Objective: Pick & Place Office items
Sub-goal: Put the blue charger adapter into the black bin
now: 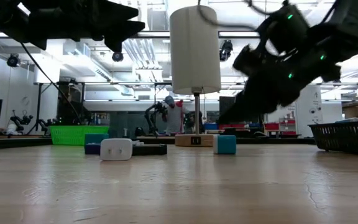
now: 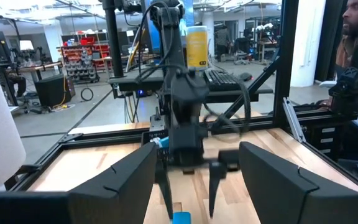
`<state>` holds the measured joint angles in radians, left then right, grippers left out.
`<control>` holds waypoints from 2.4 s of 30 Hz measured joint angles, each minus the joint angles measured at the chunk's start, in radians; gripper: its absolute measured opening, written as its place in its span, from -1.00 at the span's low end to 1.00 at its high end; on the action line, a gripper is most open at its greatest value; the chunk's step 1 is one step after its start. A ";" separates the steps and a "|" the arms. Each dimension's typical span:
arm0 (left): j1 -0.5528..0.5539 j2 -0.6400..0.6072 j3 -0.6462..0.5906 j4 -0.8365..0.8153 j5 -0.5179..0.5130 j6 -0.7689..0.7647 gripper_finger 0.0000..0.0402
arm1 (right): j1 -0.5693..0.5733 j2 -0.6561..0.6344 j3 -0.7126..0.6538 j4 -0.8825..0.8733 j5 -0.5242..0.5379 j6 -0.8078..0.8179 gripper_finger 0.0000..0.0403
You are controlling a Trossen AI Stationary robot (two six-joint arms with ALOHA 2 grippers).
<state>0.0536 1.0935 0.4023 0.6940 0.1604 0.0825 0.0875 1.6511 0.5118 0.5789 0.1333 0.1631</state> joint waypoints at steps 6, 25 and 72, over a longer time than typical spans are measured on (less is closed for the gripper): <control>0.000 0.000 0.000 -0.006 0.000 0.000 0.18 | -0.001 0.069 0.029 0.000 0.023 -0.005 0.53; 0.000 0.000 0.000 -0.015 0.000 0.000 0.18 | -0.025 0.067 0.006 -0.042 0.052 0.012 0.47; 0.000 0.000 0.000 -0.015 -0.001 0.000 0.18 | -0.022 -0.026 0.042 -0.144 0.059 -0.010 -0.29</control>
<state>0.0540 1.0936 0.4023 0.6788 0.1596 0.0826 0.0658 1.6256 0.5537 0.4352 0.1923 0.1527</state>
